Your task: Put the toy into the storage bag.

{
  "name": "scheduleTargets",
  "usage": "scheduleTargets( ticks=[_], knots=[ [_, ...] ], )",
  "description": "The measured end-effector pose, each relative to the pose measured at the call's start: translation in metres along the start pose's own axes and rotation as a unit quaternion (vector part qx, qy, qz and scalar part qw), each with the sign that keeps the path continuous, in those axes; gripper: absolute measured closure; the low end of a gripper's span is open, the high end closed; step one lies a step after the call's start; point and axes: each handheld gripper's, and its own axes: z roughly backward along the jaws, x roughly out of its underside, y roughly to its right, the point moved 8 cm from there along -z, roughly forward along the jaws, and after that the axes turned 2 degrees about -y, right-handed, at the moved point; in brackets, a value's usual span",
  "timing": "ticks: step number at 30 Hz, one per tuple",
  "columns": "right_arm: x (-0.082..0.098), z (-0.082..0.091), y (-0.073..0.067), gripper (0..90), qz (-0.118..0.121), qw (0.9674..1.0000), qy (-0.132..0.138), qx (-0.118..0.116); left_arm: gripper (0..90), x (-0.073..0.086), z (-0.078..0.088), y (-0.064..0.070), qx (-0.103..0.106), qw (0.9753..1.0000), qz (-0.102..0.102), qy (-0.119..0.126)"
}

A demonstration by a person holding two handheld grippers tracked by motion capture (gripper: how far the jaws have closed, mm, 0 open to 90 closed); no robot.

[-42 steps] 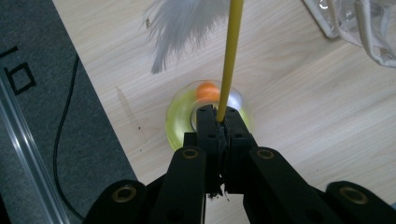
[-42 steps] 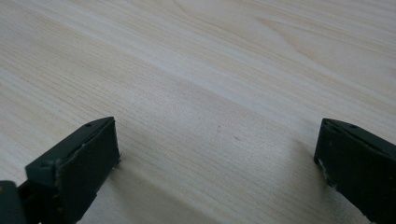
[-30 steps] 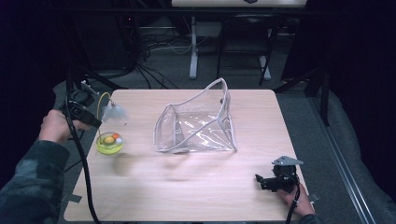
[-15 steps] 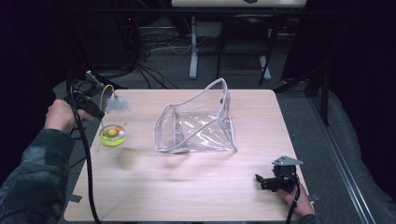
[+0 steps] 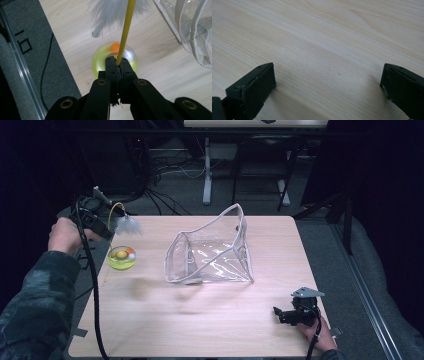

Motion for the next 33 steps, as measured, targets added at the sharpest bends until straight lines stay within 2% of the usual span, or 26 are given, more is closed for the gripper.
scheduleTargets(
  ticks=[13,33],
  knots=[
    [0.0,0.0,0.0,0.0,0.0,1.0,0.0,0.0,88.4,-0.012,0.006,-0.004,0.001,1.0,0.005,-0.003],
    [0.0,0.0,0.0,0.0,0.0,1.0,0.0,0.0,88.4,-0.038,0.031,0.004,-0.001,0.9999,-0.005,0.012]
  ],
)
